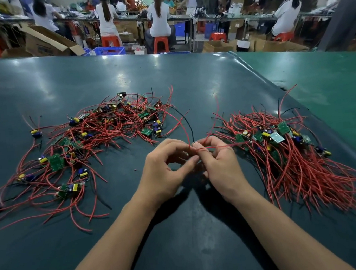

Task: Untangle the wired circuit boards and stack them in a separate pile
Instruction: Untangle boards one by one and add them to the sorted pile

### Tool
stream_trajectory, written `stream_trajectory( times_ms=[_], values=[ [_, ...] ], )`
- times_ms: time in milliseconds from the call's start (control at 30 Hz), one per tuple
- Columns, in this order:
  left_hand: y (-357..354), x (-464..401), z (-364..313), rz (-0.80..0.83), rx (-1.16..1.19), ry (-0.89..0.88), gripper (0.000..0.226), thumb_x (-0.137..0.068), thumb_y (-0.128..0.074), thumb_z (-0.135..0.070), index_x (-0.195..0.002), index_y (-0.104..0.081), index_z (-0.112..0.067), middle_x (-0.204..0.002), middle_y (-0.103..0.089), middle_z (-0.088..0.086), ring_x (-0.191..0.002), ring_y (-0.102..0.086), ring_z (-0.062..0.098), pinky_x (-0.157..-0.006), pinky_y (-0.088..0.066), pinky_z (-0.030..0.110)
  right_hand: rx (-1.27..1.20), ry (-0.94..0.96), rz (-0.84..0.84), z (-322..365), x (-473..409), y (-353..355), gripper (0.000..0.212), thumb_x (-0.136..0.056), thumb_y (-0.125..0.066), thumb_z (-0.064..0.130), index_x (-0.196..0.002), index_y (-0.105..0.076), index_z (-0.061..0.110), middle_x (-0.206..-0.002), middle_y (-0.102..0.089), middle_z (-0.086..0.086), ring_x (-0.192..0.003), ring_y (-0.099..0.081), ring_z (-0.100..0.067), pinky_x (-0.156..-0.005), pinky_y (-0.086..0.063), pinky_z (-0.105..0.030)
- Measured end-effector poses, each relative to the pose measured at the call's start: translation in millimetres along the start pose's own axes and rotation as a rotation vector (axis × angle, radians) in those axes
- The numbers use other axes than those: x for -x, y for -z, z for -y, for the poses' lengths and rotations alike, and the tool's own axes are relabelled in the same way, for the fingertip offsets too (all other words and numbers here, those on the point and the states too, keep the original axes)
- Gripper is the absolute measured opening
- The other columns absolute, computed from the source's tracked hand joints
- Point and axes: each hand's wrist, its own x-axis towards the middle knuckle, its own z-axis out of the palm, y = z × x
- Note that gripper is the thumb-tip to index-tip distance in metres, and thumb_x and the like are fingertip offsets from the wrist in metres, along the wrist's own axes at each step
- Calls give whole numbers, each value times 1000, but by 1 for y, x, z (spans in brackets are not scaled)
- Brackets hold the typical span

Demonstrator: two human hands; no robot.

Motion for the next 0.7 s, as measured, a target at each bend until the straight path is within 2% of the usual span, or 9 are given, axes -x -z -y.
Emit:
stream_trajectory(
  times_ms=[133, 233, 300, 467, 600, 700],
  values=[
    [-3, -2, -1, -124, 142, 190, 7, -88, -68, 1, -94, -66, -3, -87, -74, 8, -78, -73, 18, -75, -59, 29, -55, -78, 9, 1, 1, -1, 11, -101, -51, 18, -93, -44, 17, -74, -73, -5, -43, -64, -25, -31, -37, -20],
    [-3, -3, -4, -169, 291, 251, 5, -86, -66, 5, -90, -65, 2, -84, -75, 9, -74, -71, 17, -73, -58, 26, -125, -109, 8, 4, 2, 0, 8, -100, -52, 20, -96, -47, 17, -79, -73, -4, -45, -65, -28, -31, -39, -22],
    [-1, -3, -5, -159, 313, 264, 7, -84, -69, 6, -86, -65, 0, -80, -75, 5, -72, -71, 14, -73, -58, 25, -143, -117, 43, 6, 2, 0, 10, -98, -58, 24, -104, -52, 18, -79, -73, -2, -47, -66, -27, -31, -40, -22],
    [-3, -2, -6, -121, 316, 313, 8, -81, -72, 1, -81, -65, -3, -77, -74, 8, -70, -70, 16, -73, -58, 30, -80, -111, -24, 4, 1, 1, 10, -99, -56, 18, -92, -49, 16, -74, -72, -3, -45, -66, -25, -32, -39, -21],
    [-2, -5, -5, -246, 376, 332, 9, -82, -70, 1, -82, -60, -1, -73, -72, 0, -68, -67, 11, -72, -58, 24, -124, -136, -48, 5, -1, 3, 10, -103, -43, 17, -94, -42, 15, -77, -74, -2, -44, -64, -23, -34, -36, -19],
    [0, -6, -2, -295, 376, 342, 12, -83, -69, 3, -86, -60, -3, -77, -71, 1, -71, -67, 10, -74, -57, 24, -65, -91, -97, 4, -1, 4, 11, -104, -41, 16, -93, -42, 15, -66, -69, -4, -41, -55, -17, -35, -39, -21]
  ],
)
